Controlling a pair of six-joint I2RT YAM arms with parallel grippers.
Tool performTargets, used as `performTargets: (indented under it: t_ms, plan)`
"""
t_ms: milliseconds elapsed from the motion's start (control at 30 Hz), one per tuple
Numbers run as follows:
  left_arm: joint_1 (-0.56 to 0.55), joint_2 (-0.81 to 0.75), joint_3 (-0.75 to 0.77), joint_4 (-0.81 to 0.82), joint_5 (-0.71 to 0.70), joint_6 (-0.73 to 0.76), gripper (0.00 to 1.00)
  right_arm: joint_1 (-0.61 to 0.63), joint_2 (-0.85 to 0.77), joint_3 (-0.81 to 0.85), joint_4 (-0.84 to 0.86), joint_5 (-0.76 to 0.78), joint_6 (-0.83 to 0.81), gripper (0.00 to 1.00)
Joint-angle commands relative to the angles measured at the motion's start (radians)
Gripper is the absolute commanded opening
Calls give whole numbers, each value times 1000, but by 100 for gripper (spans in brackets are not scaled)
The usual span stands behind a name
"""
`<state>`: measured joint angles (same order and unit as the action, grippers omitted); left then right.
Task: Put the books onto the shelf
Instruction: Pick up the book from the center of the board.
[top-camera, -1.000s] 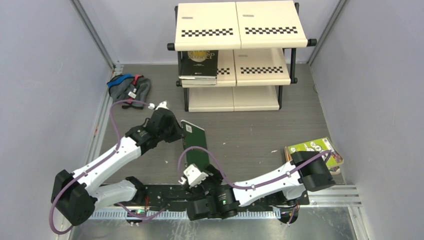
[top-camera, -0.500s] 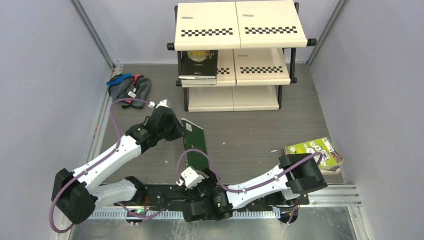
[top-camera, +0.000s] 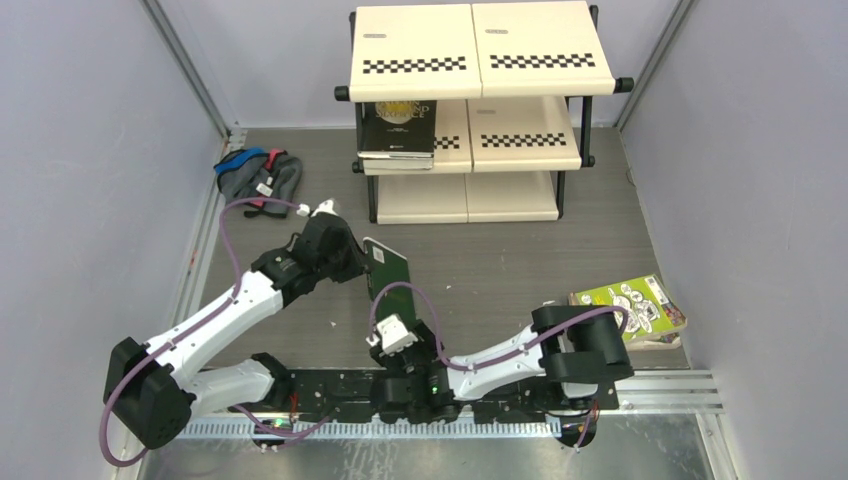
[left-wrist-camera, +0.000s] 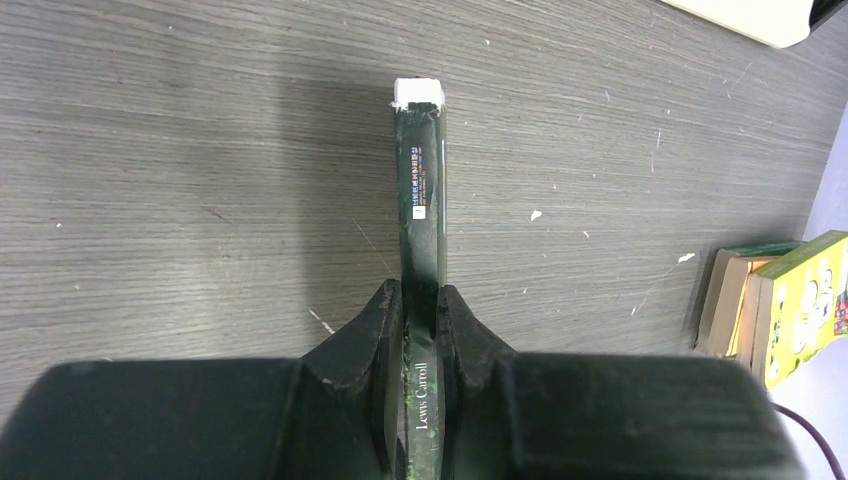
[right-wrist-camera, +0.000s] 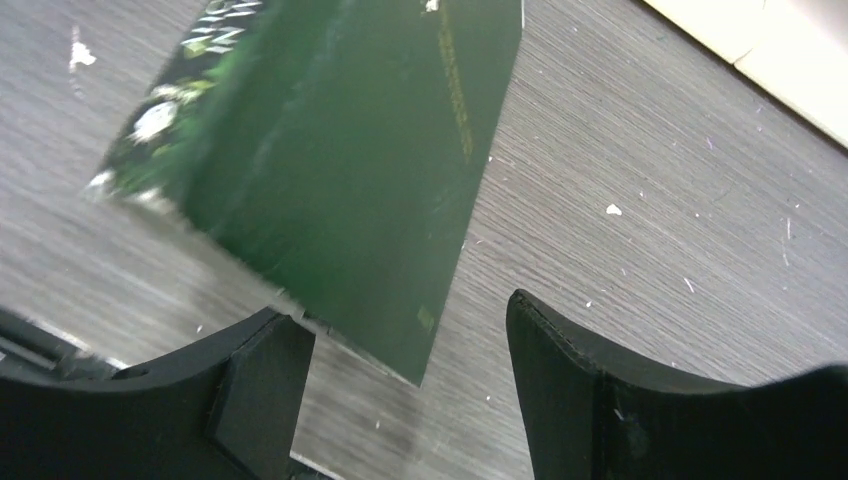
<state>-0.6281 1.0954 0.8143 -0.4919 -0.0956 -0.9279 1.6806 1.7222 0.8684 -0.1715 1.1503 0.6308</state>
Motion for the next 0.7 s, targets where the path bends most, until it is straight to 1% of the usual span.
performTargets:
  t_ms: [0,67,133,200,267,300,400,433,467,533,667]
  plan:
    - [4,-17,45,24,0,-11,0,-46,8,-41,179,26,-10,70]
    - [3,-21,45,23,1,-10,0,-62,8,-63,239,12,-23,60]
    - [3,-24,44,23,-4,-11,0,-67,2,-84,272,8,-28,47]
    - [3,-28,43,20,-8,-7,0,-68,-14,-109,285,7,-28,32]
    - [4,-28,43,17,-9,-4,0,-68,-48,-136,302,0,-29,9]
    - [6,-30,42,17,-9,-2,0,-68,-75,-148,305,-1,-29,2]
    - [18,-42,34,18,-9,4,0,-68,-184,-166,277,-44,-60,1]
    - [24,-49,29,21,-6,6,3,-68,-222,-158,247,-59,-68,1]
    - [33,-55,26,23,-2,12,10,-68,-256,-144,190,-73,-74,1]
    - [50,-68,20,28,12,24,18,-69,-327,-110,86,-94,-77,1]
    - [88,-109,-10,60,36,26,22,-118,-452,-54,-70,-181,-55,1]
